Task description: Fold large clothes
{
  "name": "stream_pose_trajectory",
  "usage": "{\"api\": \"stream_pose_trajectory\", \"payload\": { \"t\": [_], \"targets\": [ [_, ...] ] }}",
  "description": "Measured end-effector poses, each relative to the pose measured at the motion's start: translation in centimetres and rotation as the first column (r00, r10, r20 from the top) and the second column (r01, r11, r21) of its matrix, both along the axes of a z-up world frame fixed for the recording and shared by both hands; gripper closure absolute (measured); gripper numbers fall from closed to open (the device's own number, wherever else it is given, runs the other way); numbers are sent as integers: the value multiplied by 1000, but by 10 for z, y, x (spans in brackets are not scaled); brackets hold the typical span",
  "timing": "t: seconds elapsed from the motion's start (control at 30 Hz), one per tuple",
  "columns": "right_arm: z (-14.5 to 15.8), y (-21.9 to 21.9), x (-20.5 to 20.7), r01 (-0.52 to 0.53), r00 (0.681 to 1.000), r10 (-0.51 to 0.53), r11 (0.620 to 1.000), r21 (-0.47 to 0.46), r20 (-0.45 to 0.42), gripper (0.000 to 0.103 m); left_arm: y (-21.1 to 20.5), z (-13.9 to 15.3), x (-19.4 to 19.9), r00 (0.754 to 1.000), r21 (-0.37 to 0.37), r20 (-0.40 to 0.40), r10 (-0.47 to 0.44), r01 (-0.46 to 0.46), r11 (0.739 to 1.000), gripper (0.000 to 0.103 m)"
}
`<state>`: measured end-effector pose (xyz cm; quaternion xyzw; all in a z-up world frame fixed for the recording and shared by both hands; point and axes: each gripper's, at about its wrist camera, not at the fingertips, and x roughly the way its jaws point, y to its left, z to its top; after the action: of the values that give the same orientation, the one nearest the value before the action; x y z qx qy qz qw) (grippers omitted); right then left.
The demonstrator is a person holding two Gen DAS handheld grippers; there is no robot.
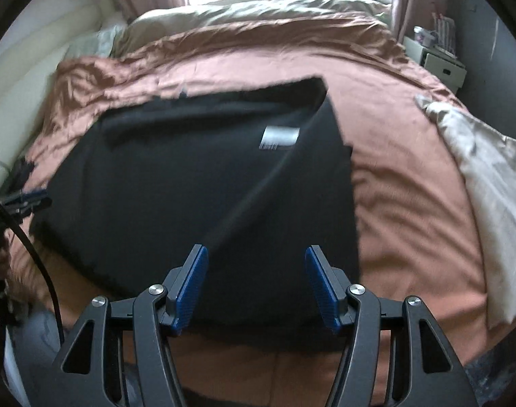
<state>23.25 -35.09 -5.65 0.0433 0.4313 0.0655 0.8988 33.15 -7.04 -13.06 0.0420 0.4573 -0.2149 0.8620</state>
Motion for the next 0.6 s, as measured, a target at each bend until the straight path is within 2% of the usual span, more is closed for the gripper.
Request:
{"api": "stream_pose_trajectory", "payload": {
  "t": [0.1,0.2,0.3,0.4,0.53,0.6],
  "targets": [
    [-14,7,-5,-13,1000,13,1000,-1,-26,45,-13,-9,-14,998,14,-10,-56,56,998,49],
    [-26,6,0,-9,999,9,1000,11,-44,45,-19,-22,-15,996,44,-44,-73,75,996,49],
    [-34,5,11,3,998,-2,1000,15,-61,45,-22,-38,-9,996,81,-60,-58,63,995,49],
    [-41,10,19,6,998,-7,1000,-14,-64,45,-26,-47,-6,998,117,-36,-48,52,992,48],
    [-43,18,20,32,997,-34,999,-34,-65,45,-23,-47,0,999,125,-41,-21,26,992,48],
    [-40,21,19,57,995,-61,997,-43,-81,45,-18,-42,1,999,141,-42,12,-6,990,53]
  ]
}}
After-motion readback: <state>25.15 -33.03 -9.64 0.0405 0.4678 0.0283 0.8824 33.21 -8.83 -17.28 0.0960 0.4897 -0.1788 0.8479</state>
